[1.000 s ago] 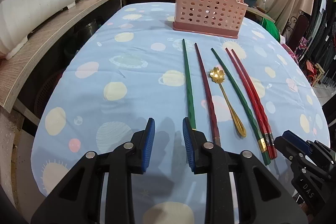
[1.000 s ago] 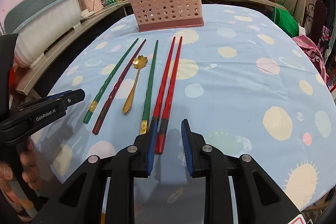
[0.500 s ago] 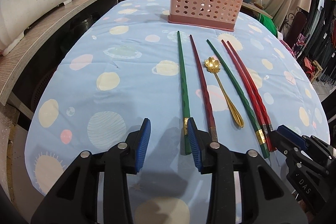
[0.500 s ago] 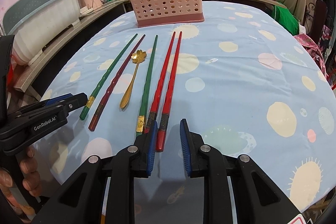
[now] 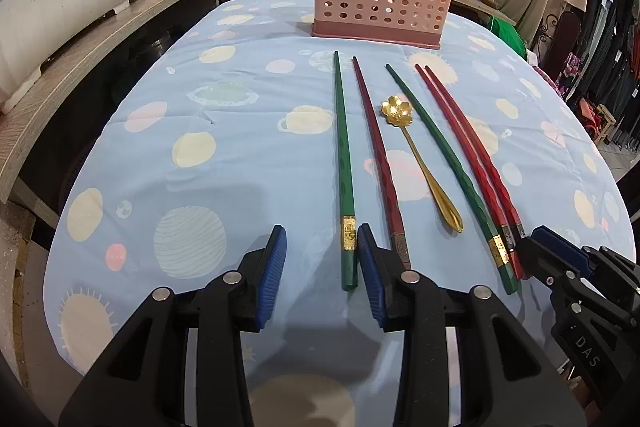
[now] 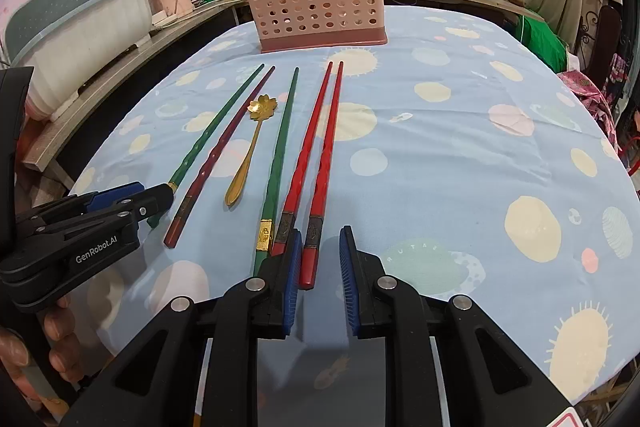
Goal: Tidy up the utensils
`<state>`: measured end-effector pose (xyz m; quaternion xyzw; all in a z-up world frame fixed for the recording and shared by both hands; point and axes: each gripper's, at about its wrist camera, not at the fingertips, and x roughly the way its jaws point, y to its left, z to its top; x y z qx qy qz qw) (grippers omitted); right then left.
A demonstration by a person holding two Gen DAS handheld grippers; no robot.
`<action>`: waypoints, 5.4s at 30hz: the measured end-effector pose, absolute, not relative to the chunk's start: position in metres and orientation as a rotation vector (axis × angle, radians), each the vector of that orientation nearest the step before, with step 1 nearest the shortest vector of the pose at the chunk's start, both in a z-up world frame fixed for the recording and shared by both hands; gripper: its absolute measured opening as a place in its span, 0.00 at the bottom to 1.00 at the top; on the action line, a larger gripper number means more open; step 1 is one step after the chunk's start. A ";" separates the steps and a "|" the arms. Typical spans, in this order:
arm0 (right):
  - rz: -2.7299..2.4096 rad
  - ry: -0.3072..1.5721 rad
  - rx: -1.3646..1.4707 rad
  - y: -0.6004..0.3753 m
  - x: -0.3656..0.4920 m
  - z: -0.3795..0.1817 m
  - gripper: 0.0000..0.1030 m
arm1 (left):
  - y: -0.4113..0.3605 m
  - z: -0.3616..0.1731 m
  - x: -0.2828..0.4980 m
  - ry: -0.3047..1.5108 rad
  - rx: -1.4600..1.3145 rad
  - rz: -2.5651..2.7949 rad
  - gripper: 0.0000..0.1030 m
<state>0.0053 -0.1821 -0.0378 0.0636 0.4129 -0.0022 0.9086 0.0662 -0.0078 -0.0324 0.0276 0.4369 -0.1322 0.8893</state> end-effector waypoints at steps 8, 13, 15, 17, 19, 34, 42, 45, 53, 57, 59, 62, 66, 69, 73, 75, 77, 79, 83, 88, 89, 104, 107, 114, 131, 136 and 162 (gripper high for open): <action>-0.006 0.850 0.124 -0.181 0.005 -0.038 0.18 | -0.007 -0.032 0.066 0.908 0.055 -0.276 0.33; -0.007 0.848 0.116 -0.180 0.005 -0.037 0.18 | -0.008 -0.032 0.066 0.911 0.057 -0.290 0.23; -0.008 0.848 0.113 -0.181 0.004 -0.038 0.18 | -0.009 -0.032 0.066 0.912 0.061 -0.296 0.19; -0.008 0.847 0.110 -0.181 0.004 -0.037 0.18 | -0.010 -0.032 0.066 0.915 0.062 -0.302 0.12; -0.008 0.847 0.110 -0.181 0.004 -0.037 0.17 | -0.010 -0.032 0.065 0.918 0.058 -0.309 0.08; -0.009 0.850 0.136 -0.188 0.005 -0.036 0.07 | -0.011 -0.029 0.066 0.950 0.045 -0.323 0.07; -0.012 0.806 0.199 -0.206 0.002 -0.015 0.07 | -0.004 -0.009 0.066 0.930 0.007 -0.329 0.07; -0.012 0.776 0.217 -0.212 0.001 -0.002 0.07 | 0.000 0.003 0.068 0.918 -0.018 -0.331 0.07; -0.026 0.686 0.235 -0.229 0.003 0.037 0.07 | 0.006 0.036 0.074 0.865 -0.047 -0.337 0.07; -0.023 0.642 0.253 -0.238 0.007 0.056 0.07 | 0.008 0.057 0.082 0.822 -0.046 -0.332 0.07; -0.021 0.622 0.259 -0.241 0.009 0.064 0.07 | 0.009 0.067 0.086 0.807 -0.045 -0.327 0.07; -0.020 0.588 0.257 -0.246 0.015 0.079 0.07 | 0.012 0.087 0.096 0.771 -0.050 -0.320 0.07; -0.009 0.541 0.257 -0.252 0.024 0.100 0.07 | 0.012 0.109 0.106 0.725 -0.042 -0.311 0.07; -0.007 0.511 0.256 -0.256 0.033 0.114 0.07 | 0.011 0.124 0.114 0.690 -0.037 -0.303 0.07; 0.006 0.478 0.263 -0.260 0.045 0.129 0.07 | 0.007 0.141 0.126 0.660 -0.035 -0.293 0.07; 0.009 0.464 0.259 -0.260 0.050 0.136 0.07 | 0.004 0.150 0.131 0.644 -0.030 -0.293 0.07; 0.009 0.450 0.252 -0.261 0.056 0.142 0.07 | 0.000 0.158 0.137 0.627 -0.024 -0.294 0.07; 0.011 0.438 0.248 -0.262 0.063 0.148 0.07 | -0.002 0.165 0.142 0.614 -0.018 -0.296 0.07; 0.014 0.415 0.241 -0.265 0.075 0.162 0.07 | -0.011 0.178 0.151 0.588 -0.001 -0.306 0.07; 0.047 0.373 0.263 -0.270 0.091 0.182 0.07 | -0.020 0.196 0.162 0.562 0.005 -0.328 0.07; 0.054 0.362 0.268 -0.271 0.095 0.187 0.07 | -0.021 0.201 0.164 0.554 0.002 -0.334 0.07; 0.080 0.216 0.303 -0.282 0.163 0.264 0.07 | -0.052 0.286 0.214 0.378 -0.018 -0.354 0.07; 0.076 0.187 0.305 -0.282 0.177 0.272 0.07 | -0.057 0.294 0.225 0.341 -0.011 -0.341 0.07; 0.061 0.193 0.298 -0.281 0.213 0.269 0.07 | -0.068 0.302 0.251 0.268 -0.005 -0.323 0.07; 0.039 0.370 0.265 -0.275 0.257 0.191 0.07 | -0.069 0.227 0.298 0.399 -0.007 -0.288 0.07; 0.044 0.399 0.257 -0.274 0.258 0.179 0.09 | -0.072 0.216 0.296 0.415 0.005 -0.293 0.07; 0.091 0.434 0.305 -0.269 0.178 0.163 0.27 | -0.061 0.189 0.235 0.506 0.095 -0.221 0.40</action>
